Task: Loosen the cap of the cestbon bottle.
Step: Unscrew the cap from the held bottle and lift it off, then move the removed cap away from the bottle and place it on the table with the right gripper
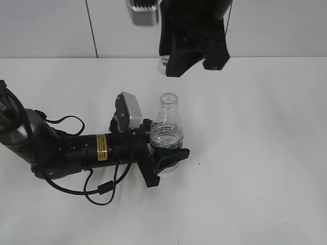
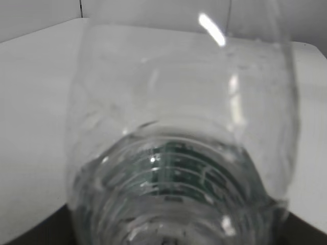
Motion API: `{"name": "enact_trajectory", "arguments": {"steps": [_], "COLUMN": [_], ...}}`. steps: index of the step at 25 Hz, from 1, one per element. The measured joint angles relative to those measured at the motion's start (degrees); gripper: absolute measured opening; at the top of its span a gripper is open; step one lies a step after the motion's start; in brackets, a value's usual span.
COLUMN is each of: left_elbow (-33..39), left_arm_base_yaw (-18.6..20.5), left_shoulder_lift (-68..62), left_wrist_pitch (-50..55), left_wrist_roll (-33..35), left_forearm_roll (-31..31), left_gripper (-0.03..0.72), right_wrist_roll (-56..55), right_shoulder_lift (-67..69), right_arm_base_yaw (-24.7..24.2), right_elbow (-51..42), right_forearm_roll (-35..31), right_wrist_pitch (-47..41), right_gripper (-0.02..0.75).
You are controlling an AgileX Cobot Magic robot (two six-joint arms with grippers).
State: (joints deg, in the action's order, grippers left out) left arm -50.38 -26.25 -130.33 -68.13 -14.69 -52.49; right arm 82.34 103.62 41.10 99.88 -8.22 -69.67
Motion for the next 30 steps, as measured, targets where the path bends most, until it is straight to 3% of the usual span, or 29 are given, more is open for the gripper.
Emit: {"name": "enact_trajectory", "arguments": {"steps": [7,13,17,24,30], "left_elbow": [0.00,0.00,0.00,0.00,0.00], "left_arm_base_yaw": [0.00,0.00,0.00,0.00,0.00], "left_shoulder_lift": [0.00,0.00,0.00,0.00,0.00], "left_wrist_pitch": [0.00,0.00,0.00,-0.05,-0.11], "left_wrist_roll": [0.00,0.00,0.00,0.00,0.00], "left_forearm_roll": [0.00,0.00,0.00,0.00,0.00], "left_gripper": [0.401,0.401,0.401,0.401,0.401], "right_wrist_roll": [-51.18,-76.46,-82.34,-81.47,-77.88], "right_shoulder_lift": [-3.10,-3.29,-3.34,-3.40,-3.51], "right_arm_base_yaw": [0.00,-0.10,-2.52,-12.27,-19.88], "right_elbow": [1.14,1.14,1.07,-2.72,-14.26], "right_forearm_roll": [1.39,12.11,16.18,13.03,6.34], "right_wrist_pitch": [-0.06,-0.11,-0.11,-0.12,5.26], "right_gripper": [0.290,0.290,0.290,0.290,0.290]}}
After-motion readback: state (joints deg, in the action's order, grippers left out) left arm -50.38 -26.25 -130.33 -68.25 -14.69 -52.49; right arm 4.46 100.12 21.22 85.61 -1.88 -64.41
